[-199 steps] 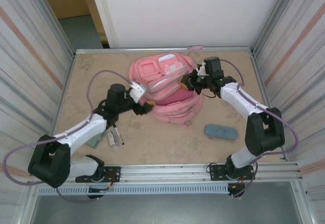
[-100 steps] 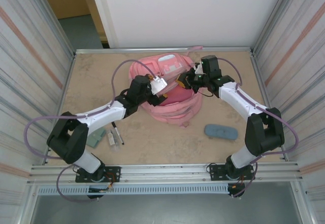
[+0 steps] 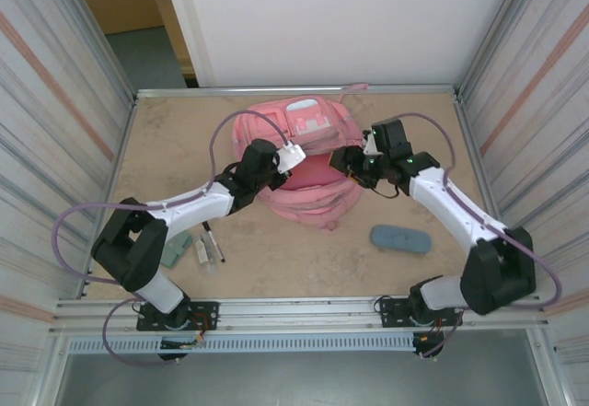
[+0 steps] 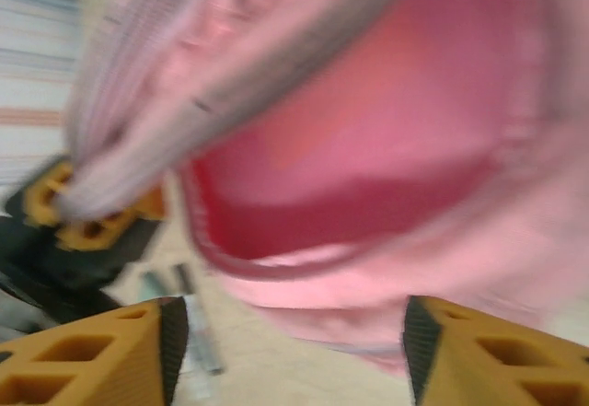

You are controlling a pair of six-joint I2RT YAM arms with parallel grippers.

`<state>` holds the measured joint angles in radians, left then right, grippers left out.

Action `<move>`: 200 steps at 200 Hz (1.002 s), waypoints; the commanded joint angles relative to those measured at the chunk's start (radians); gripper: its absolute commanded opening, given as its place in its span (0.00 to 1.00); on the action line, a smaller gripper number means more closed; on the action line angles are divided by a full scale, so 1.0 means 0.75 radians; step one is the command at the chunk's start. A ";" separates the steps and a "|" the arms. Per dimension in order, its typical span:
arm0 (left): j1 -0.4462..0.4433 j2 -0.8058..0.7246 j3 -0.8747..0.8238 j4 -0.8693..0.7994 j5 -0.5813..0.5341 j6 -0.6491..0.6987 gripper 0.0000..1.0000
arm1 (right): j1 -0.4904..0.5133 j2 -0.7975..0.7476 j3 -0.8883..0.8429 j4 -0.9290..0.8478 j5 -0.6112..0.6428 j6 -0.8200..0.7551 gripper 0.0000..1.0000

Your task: Pack books, pencil case, and school supplies into a backpack

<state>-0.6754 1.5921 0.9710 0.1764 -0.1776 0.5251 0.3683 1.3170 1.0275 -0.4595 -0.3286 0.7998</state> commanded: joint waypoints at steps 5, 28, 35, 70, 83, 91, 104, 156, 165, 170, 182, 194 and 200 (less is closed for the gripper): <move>0.018 0.037 0.067 -0.035 -0.054 -0.010 0.00 | -0.045 -0.218 -0.131 -0.434 0.572 0.129 0.81; 0.011 0.033 0.087 -0.079 -0.011 -0.041 0.00 | -0.043 -0.374 -0.265 -0.624 0.732 0.408 0.91; 0.008 0.031 0.088 -0.080 0.004 -0.042 0.00 | -0.044 -0.407 -0.300 -0.663 0.738 0.474 1.00; 0.005 0.015 0.104 -0.093 0.045 -0.070 0.00 | -0.139 -0.378 -0.412 -0.727 0.595 0.662 0.99; 0.004 0.003 0.116 -0.093 0.070 -0.081 0.00 | -0.216 -0.305 -0.421 -0.695 0.497 0.647 0.99; 0.004 -0.003 0.124 -0.088 0.080 -0.091 0.00 | -0.247 -0.258 -0.417 -0.673 0.450 0.639 0.99; 0.003 -0.010 0.145 -0.102 0.110 -0.101 0.00 | -0.280 -0.191 -0.399 -0.646 0.402 0.633 0.99; -0.005 0.001 0.186 -0.160 0.163 -0.121 0.00 | -0.336 -0.039 -0.446 -0.521 0.338 0.730 0.99; -0.011 -0.003 0.187 -0.173 0.166 -0.120 0.00 | -0.335 -0.032 -0.480 -0.472 0.327 0.761 0.99; -0.010 -0.005 0.184 -0.175 0.167 -0.119 0.00 | -0.336 -0.026 -0.491 -0.452 0.329 0.773 0.99; -0.012 -0.008 0.180 -0.174 0.168 -0.118 0.00 | -0.341 -0.011 -0.509 -0.403 0.331 0.794 1.00; -0.014 -0.010 0.182 -0.179 0.166 -0.119 0.00 | -0.344 -0.001 -0.524 -0.349 0.318 0.803 0.94; -0.015 -0.013 0.188 -0.188 0.169 -0.123 0.00 | -0.344 -0.001 -0.536 -0.334 0.311 0.813 0.91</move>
<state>-0.6750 1.6123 1.0679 0.0246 -0.0937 0.4667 0.1196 1.3029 0.6514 -0.7795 -0.0708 1.3373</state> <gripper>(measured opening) 0.137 0.966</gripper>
